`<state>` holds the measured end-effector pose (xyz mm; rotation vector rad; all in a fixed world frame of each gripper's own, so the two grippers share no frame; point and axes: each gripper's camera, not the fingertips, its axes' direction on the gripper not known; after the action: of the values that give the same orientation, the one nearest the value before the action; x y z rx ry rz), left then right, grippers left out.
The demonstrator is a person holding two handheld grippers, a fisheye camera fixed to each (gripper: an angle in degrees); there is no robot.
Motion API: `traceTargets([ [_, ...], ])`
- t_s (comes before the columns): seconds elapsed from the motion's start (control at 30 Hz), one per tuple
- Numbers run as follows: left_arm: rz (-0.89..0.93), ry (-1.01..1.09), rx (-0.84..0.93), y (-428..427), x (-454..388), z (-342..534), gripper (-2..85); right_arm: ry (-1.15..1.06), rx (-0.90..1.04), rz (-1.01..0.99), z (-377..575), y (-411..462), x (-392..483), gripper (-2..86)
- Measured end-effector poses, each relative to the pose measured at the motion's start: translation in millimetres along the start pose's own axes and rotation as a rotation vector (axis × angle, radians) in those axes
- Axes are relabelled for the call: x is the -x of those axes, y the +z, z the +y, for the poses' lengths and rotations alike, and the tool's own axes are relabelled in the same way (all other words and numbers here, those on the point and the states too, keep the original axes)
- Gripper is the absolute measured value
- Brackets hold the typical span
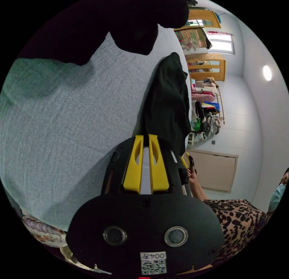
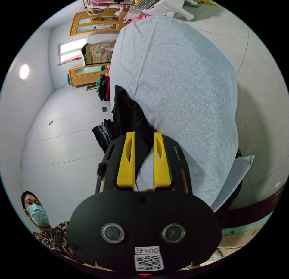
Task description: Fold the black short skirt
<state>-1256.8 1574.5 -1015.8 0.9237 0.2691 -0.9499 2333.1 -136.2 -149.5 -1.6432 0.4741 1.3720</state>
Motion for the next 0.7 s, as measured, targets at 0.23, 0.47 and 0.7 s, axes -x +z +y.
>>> traceTargets([
  [0.23,0.072,-0.058,-0.052,-34.1,14.0,18.1,3.0,0.004,-0.031,-0.057,3.9,-30.5,-16.0,3.6],
  [0.47,0.469,-0.079,-0.208,-92.8,9.9,32.6,2.5,-0.152,-0.022,-0.28,17.5,-84.5,35.2,0.9],
  [0.7,0.74,0.261,-0.235,-213.3,-105.7,54.2,2.4,-0.515,0.028,-0.501,73.3,-183.1,148.4,0.6],
])
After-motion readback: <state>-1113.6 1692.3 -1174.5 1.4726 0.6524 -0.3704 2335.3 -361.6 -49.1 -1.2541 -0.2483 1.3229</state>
